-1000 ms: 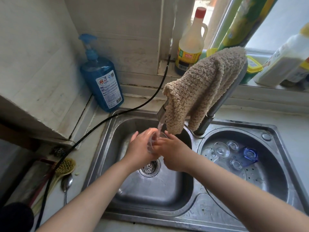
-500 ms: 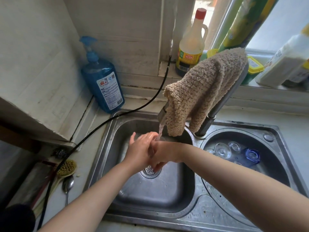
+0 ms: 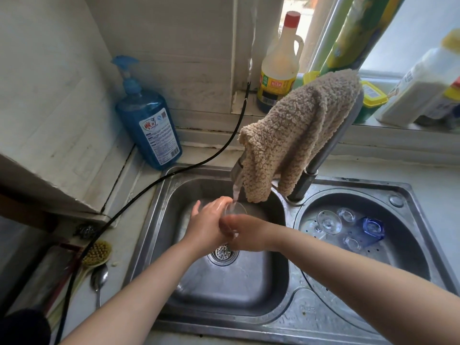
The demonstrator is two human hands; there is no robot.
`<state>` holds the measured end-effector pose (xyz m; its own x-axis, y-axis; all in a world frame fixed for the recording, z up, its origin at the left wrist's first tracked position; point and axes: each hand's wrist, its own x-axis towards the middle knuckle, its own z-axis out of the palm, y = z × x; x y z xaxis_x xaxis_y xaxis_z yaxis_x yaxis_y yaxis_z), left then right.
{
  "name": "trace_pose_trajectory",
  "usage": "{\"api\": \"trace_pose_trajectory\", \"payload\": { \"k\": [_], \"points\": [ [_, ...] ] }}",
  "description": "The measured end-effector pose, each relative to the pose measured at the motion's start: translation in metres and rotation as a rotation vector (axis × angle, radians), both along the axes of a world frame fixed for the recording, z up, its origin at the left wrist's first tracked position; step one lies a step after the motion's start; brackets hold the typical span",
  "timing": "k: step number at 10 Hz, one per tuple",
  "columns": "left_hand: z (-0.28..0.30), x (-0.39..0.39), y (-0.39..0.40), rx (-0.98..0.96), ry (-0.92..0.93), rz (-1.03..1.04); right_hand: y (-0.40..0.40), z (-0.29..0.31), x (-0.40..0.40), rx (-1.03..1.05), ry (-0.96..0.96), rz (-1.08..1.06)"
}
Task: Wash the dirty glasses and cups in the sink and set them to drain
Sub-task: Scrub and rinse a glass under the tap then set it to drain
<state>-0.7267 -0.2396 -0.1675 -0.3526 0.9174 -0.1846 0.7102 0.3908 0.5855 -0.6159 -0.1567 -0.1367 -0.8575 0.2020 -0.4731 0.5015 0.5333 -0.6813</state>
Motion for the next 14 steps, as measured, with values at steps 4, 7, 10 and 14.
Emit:
{"api": "trace_pose_trajectory", "payload": {
  "k": [4, 7, 10, 14],
  "points": [
    [0.011, 0.003, 0.007, -0.076, -0.393, 0.159, 0.010, -0.010, 0.017, -0.269, 0.404, -0.561],
    [0.006, 0.018, 0.003, -0.155, -0.995, 0.429, -0.003, -0.025, 0.028, -0.460, 0.382, -0.799],
    [0.001, 0.032, 0.018, -0.127, -1.602, 0.759, -0.032, -0.023, 0.032, -0.144, 0.454, -0.699],
    [0.019, 0.021, 0.025, -0.008, -1.731, 1.066, 0.002, -0.015, -0.039, 0.318, 0.284, -0.596]
  ]
}}
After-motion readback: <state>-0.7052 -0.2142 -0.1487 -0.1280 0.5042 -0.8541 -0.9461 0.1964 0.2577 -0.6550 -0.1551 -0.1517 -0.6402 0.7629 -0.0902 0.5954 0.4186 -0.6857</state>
